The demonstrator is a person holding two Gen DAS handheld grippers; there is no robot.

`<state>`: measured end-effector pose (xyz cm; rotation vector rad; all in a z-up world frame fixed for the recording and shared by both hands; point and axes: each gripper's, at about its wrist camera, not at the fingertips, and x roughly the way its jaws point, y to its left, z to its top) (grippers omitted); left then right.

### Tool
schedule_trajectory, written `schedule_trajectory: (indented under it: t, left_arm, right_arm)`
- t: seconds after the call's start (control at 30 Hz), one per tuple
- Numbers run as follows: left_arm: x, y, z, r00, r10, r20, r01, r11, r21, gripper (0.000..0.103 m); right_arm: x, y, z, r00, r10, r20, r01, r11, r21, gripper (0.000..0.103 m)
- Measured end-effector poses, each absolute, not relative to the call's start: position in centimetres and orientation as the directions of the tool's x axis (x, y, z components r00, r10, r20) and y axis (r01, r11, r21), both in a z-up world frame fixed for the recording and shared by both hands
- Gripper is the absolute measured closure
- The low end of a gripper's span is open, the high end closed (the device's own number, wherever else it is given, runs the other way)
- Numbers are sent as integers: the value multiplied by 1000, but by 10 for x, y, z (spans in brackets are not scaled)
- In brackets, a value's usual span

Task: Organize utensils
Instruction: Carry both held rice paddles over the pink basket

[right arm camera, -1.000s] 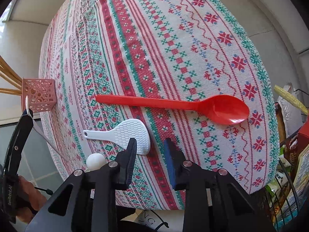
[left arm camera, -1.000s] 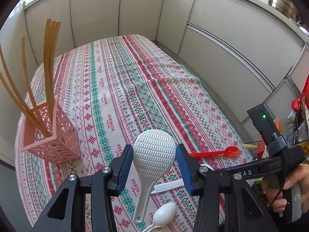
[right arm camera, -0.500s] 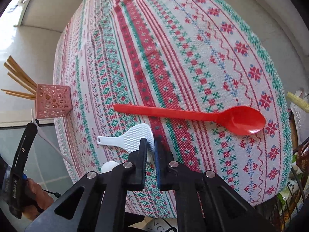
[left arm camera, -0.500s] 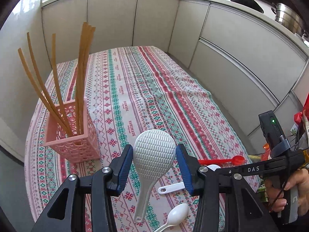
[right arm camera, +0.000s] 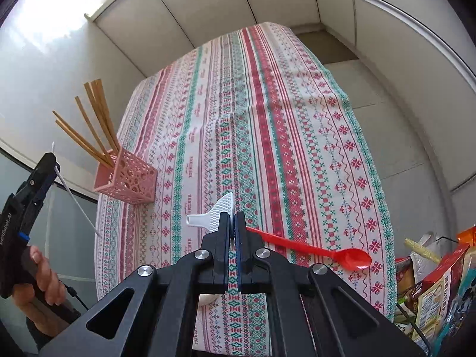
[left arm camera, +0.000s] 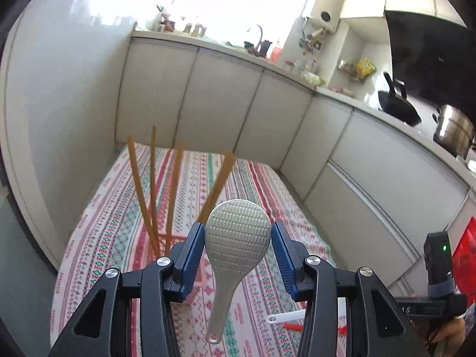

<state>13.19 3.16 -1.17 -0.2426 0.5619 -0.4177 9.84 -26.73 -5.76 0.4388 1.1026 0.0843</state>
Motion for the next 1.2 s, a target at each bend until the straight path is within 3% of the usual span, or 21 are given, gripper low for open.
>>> schedule_trajectory:
  t: [0.17, 0.43, 0.83, 1.2]
  left_arm:
    - [149, 51, -2, 856, -368, -364, 245, 907, -341, 56]
    - [184, 47, -33, 893, -285, -347, 189, 939, -286, 56]
    - [198, 30, -60, 874, -289, -391, 196, 946, -260, 54]
    - [179, 38, -40, 820, -260, -510, 171, 962, -214, 35]
  right_arm:
    - [109, -267, -48, 490, 289, -822, 141, 905, 402, 100]
    - [131, -257, -48, 492, 319, -810, 140, 889, 436, 100]
    - [147, -254, -60, 470, 331, -818, 147, 885, 442, 100]
    - [140, -249, -38, 513, 323, -796, 110, 894, 433, 100]
